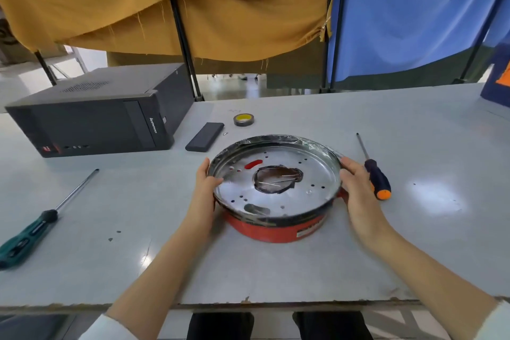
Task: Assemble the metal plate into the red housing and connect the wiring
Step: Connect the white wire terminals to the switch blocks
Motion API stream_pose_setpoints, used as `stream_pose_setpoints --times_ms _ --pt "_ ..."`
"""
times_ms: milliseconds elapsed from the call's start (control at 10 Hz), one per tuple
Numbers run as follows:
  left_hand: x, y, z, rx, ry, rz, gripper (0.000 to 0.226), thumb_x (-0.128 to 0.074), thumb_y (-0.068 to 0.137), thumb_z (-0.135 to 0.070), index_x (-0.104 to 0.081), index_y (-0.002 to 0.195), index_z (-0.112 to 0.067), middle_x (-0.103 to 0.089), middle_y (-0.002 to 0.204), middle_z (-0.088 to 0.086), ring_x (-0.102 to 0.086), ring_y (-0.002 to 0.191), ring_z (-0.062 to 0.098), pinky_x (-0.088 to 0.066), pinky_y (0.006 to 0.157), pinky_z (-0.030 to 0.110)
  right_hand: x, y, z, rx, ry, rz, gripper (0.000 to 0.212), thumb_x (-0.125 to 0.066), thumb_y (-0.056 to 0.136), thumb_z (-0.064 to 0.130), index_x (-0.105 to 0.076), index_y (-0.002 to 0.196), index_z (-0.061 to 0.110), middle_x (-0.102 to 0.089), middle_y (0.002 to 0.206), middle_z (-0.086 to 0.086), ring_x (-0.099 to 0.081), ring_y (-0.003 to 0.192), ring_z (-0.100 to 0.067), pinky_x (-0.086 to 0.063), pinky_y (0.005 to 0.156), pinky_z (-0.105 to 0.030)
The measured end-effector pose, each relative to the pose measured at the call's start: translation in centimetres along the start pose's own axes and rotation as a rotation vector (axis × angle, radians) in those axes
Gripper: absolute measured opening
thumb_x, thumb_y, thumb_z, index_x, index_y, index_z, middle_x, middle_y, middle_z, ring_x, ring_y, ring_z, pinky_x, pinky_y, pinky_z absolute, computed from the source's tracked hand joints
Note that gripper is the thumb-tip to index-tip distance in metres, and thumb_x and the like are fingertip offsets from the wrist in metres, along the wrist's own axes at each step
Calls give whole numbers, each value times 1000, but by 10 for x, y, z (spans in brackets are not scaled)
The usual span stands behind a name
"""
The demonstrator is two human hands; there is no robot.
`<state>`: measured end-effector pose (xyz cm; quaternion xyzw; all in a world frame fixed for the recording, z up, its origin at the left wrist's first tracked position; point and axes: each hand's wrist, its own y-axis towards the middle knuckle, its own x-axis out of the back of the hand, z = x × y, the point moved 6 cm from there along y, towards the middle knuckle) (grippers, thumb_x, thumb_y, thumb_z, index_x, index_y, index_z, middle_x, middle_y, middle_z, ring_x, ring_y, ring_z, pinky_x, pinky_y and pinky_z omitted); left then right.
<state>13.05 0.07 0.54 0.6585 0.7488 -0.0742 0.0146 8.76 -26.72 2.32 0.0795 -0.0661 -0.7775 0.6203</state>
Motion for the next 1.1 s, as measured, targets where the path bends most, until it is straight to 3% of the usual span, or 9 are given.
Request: stream_pose_setpoints --times_ms 100,200,300,400,600,800,900,1000,1100 --pt "6 -6 6 0 47 -12 54 -51 96 -20 -30 140 -43 -58 129 -7 -63 110 8 -50 95 26 -1 -5 -1 49 -178 -12 22 -43 99 21 -46 119 30 -46 128 11 -41 126 -9 -32 110 -36" --pt "16 -9 4 -38 62 -48 44 -51 98 -33 -34 139 -32 -55 133 -4 -59 113 9 -46 96 27 -1 1 -1 62 -288 -18 33 -42 97 13 -44 127 25 -44 127 10 -37 129 -13 -29 110 -31" --pt "9 -6 8 -20 50 -31 34 -49 98 -27 -48 132 -22 -66 122 1 -62 114 19 -47 102 40 -6 15 -7 5 -369 38 50 -35 95 4 -34 144 14 -34 146 2 -28 133 -4 -19 108 -17" --pt "-5 7 5 -43 62 -81 32 -47 99 -18 -48 130 -26 -67 116 -4 -63 107 14 -50 90 30 -7 29 -9 -23 -387 25 53 -31 94 0 -31 145 15 -29 148 1 -24 127 1 -14 93 -4" --pt "-32 57 -3 -62 76 -63 34 -41 101 -15 -50 134 -16 -65 117 0 -63 89 4 -49 59 11 -4 60 -9 -19 -375 -42 54 -28 93 0 -32 144 18 -27 146 -4 -25 122 -2 -17 96 -11" --pt "-38 75 3 -55 17 -90 27 -41 101 -18 -51 125 -24 -65 101 -7 -63 82 1 -48 55 10 -3 87 -19 -97 -366 -1 55 -28 95 3 -25 148 17 -22 152 -2 -26 137 -15 -17 93 -10" --pt "-37 74 3 -75 22 -74 30 -42 100 -21 -52 129 -24 -66 109 -7 -65 88 1 -49 64 15 -3 93 -20 -98 -356 9 53 -28 95 5 -27 146 19 -25 150 -1 -29 132 -11 -20 97 -17" --pt "-34 75 3 -111 92 -64 27 -40 103 -31 -51 127 -29 -64 117 -12 -62 94 -11 -49 73 9 -4 96 -23 -93 -345 42 49 -31 98 13 -29 146 24 -27 149 2 -29 121 -3 -20 97 -19" --pt "-32 67 1 -132 153 -29 52 -29 103 -50 -40 148 -25 -45 150 -7 -43 136 8 -32 115 30 -1 94 -16 -22 -397 58 44 -34 102 26 -32 146 28 -33 138 13 -28 130 -3 -19 103 -20"
